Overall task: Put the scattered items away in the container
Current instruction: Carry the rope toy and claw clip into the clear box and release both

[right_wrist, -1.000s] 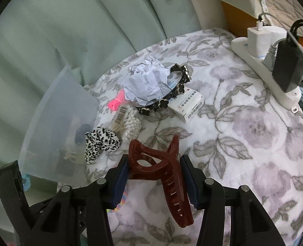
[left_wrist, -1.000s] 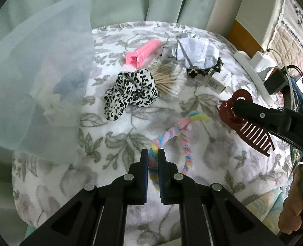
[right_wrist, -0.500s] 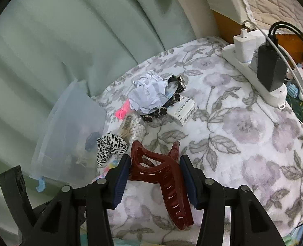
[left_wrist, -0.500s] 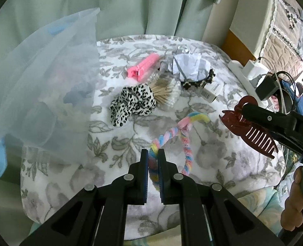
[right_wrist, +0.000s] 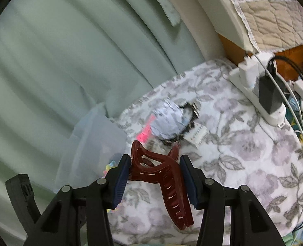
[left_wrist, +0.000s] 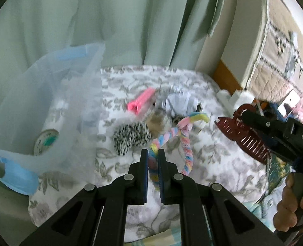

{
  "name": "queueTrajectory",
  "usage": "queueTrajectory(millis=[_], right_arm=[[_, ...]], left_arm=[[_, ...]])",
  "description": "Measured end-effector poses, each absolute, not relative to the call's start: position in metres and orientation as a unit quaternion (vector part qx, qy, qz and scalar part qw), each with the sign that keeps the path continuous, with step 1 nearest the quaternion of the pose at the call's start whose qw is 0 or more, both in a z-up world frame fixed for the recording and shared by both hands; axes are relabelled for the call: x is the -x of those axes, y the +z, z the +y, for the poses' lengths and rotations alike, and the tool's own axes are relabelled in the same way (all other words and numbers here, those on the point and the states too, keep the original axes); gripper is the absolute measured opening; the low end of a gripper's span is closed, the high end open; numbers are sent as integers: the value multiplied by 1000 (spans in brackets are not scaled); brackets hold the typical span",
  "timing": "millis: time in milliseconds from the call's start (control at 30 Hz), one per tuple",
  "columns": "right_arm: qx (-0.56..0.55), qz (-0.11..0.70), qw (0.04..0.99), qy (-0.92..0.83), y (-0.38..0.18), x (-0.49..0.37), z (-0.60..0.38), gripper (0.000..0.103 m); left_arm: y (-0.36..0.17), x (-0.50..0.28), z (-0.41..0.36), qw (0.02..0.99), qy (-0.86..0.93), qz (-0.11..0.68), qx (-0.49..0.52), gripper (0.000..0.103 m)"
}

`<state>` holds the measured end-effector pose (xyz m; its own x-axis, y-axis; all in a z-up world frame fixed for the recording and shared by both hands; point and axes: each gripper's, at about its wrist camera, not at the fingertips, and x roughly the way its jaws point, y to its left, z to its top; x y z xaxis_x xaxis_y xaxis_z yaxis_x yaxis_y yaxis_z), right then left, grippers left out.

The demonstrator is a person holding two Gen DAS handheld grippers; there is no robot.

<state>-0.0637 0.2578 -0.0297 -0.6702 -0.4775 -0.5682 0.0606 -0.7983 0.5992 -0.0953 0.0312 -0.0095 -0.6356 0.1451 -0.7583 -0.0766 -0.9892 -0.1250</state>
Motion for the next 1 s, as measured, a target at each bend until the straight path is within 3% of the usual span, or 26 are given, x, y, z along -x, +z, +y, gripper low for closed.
queueTrajectory(millis=[533, 1000], right_arm=[[-304, -283, 219, -883, 47, 63, 236, 53], [-291, -250, 284, -879, 82, 65, 179, 53]], left_arm=[[71, 69, -22, 32, 945, -86, 314, 8], [84, 56, -82, -18, 951, -133, 280, 8]])
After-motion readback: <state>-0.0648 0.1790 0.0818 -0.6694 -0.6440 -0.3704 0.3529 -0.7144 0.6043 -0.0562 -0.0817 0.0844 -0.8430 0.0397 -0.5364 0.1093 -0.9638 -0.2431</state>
